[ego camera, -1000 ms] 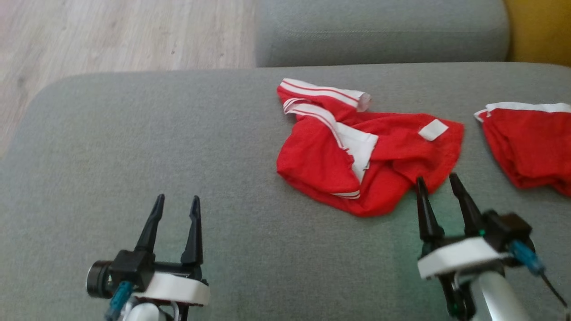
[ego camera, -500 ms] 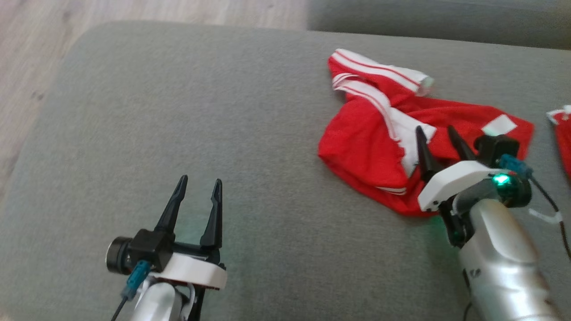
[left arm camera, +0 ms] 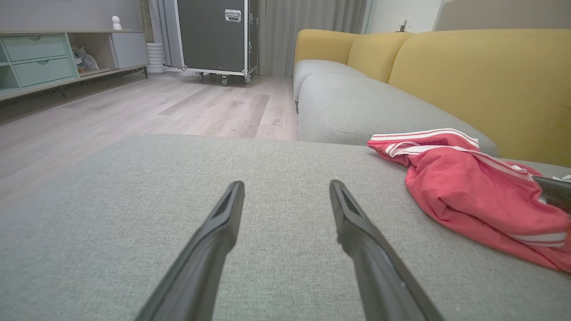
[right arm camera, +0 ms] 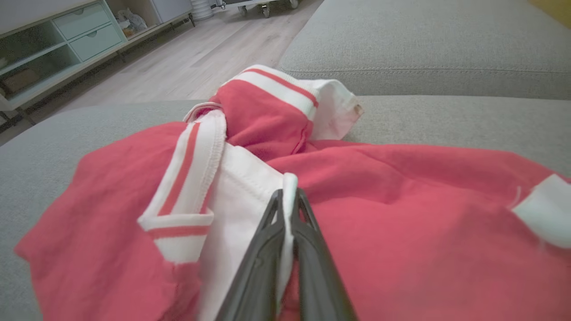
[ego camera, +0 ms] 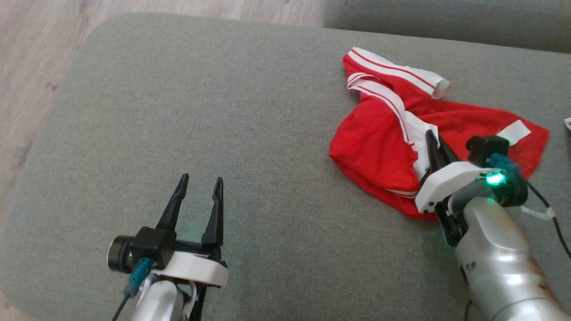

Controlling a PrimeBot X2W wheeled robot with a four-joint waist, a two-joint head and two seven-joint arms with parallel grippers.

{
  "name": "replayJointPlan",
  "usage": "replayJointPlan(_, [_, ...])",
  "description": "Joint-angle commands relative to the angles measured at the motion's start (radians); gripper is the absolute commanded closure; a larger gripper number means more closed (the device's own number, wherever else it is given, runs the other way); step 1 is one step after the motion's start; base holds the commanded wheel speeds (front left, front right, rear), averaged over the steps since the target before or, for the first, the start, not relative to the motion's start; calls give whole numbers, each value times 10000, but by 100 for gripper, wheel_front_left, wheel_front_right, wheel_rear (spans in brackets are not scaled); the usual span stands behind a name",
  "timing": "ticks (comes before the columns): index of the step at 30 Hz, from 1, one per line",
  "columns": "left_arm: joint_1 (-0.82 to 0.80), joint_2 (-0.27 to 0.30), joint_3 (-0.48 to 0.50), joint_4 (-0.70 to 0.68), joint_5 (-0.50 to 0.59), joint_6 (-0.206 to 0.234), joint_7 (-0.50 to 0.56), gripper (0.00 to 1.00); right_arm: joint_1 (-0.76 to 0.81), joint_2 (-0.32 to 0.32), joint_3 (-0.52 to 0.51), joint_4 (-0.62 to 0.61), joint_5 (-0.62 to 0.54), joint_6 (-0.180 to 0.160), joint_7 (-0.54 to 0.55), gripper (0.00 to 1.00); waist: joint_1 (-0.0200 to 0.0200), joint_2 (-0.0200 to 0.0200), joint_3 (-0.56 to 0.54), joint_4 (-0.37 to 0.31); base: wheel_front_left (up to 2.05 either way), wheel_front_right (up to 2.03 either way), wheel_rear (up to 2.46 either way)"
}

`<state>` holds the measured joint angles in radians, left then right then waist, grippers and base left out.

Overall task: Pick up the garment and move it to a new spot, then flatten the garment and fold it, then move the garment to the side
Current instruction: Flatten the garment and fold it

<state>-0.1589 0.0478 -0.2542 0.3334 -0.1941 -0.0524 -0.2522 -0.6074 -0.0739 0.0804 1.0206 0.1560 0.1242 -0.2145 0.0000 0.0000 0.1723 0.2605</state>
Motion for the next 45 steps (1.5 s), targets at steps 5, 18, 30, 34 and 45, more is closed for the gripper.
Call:
replayJointPlan(5, [-141, 24, 415, -262, -22, 60, -95, 0, -344, 185, 761, -546, 190, 65, -391, 100, 0, 0, -393, -214, 0, 0, 0])
replayJointPlan(18, [444, 24, 724, -304, 104, 81, -95, 0, 531, 234, 5244, -4781, 2824, 65, -253, 100, 0, 0, -1369, -301, 0, 0, 0])
replayJointPlan(30, [606, 24, 759, -236, 203, -6, -95, 0, 321, 236, 8951, -6066, 4580, 65, 99, 89, 0, 0, -1421, 368, 0, 0, 0])
replayJointPlan(34, [614, 24, 750, -233, 155, 56, -95, 0, -8, 236, 10059, -5951, 5193, 65, 204, 0, 0, 0, -1430, 419, 0, 0, 0])
replayJointPlan(45, [640, 24, 1111, -630, 114, 130, -95, 0, -207, 236, 7491, -4272, 3944, 65, -428, 0, 0, 0, -1449, -666, 0, 0, 0])
